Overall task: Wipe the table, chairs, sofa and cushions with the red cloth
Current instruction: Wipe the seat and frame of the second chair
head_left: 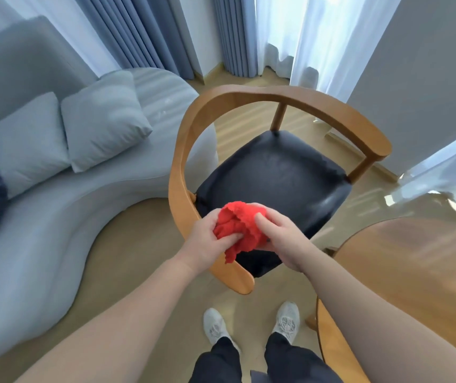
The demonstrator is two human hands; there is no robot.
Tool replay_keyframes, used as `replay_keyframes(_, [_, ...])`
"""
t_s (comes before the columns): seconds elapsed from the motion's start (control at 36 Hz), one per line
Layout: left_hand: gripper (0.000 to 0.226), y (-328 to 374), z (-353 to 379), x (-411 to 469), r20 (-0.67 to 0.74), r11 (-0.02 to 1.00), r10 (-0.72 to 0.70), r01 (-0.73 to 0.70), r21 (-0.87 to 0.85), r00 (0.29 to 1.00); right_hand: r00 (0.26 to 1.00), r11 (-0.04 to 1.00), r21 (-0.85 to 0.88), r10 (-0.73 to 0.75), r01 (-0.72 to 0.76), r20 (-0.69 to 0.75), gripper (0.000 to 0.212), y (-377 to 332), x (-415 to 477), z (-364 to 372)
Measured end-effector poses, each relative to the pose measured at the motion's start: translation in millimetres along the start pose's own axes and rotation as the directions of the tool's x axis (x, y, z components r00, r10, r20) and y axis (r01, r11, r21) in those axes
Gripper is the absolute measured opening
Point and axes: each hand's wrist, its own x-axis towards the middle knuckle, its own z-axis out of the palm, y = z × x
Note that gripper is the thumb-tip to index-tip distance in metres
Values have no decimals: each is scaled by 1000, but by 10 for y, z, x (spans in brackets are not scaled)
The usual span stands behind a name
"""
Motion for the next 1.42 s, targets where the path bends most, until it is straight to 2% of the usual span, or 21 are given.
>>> replay_keyframes(0.06, [43,-52,61,-12,-30,999,-12,11,-51,999,986,992,-70,-115,107,-124,33,20,41,73])
replay_keyframes(0.14, [49,-142,81,14,6,997,-42,43,-60,999,963,965,-224,-180,135,-198,49,65,102,33])
replay_keyframes(0.22, [54,-244,-17,81,117,998,-49,43,55,992,966,963,-260,-127,66,-226,58,102,191,-82])
replay_keyframes(0.31, [45,-440,-193,160,152,941,21,-71,331,988,958,939,-341,-142,50,-250,43,201,264,-193])
replay_keyframes(0.36, [42,-619,-286,217,20,817,59,-59,574,998,962,939,-344,-115,24,-247,39,327,287,-243])
replay_keyframes(0.42, [46,-819,-301,289,-162,721,29,92,687,986,969,940,-341,-69,-17,-239,40,514,324,-267])
replay_keyframes(0.47, [54,-1018,-224,328,-275,668,-51,238,706,960,972,940,-334,-7,-74,-235,41,746,361,-230])
replay_keyframes(0.56, [60,-1323,-47,350,-322,612,-134,333,717,937,970,914,-381,47,-137,-237,53,1084,374,-119])
replay_keyframes(0.61, [60,-1484,71,349,-367,599,-167,390,700,915,976,899,-420,36,-125,-214,64,1254,371,-74])
replay_keyframes(0.67, [58,-1578,182,369,-421,600,-148,420,681,895,991,886,-456,28,-87,-134,68,1338,364,-55])
replay_keyframes(0.75, [60,-1641,267,378,-471,644,-100,418,641,876,987,838,-542,133,-61,95,63,1436,321,33])
replay_keyframes(0.81, [60,-1682,258,378,-479,673,-75,399,622,874,974,811,-583,163,-43,155,69,1516,287,100])
replay_keyframes(0.92, [57,-1708,279,374,-508,751,-48,367,549,860,987,861,-509,65,20,149,53,1529,388,159])
replay_keyframes(1.14, [54,-1738,276,363,-548,882,37,230,411,836,979,867,-497,83,22,187,52,1507,862,286])
replay_keyframes(1.31, [53,-1797,274,326,-619,925,47,201,324,784,978,914,-406,82,3,191,51,1271,1392,467])
replay_keyframes(1.42, [54,-1810,264,347,-610,922,40,205,327,792,975,901,-434,88,8,203,54,1316,1339,439])
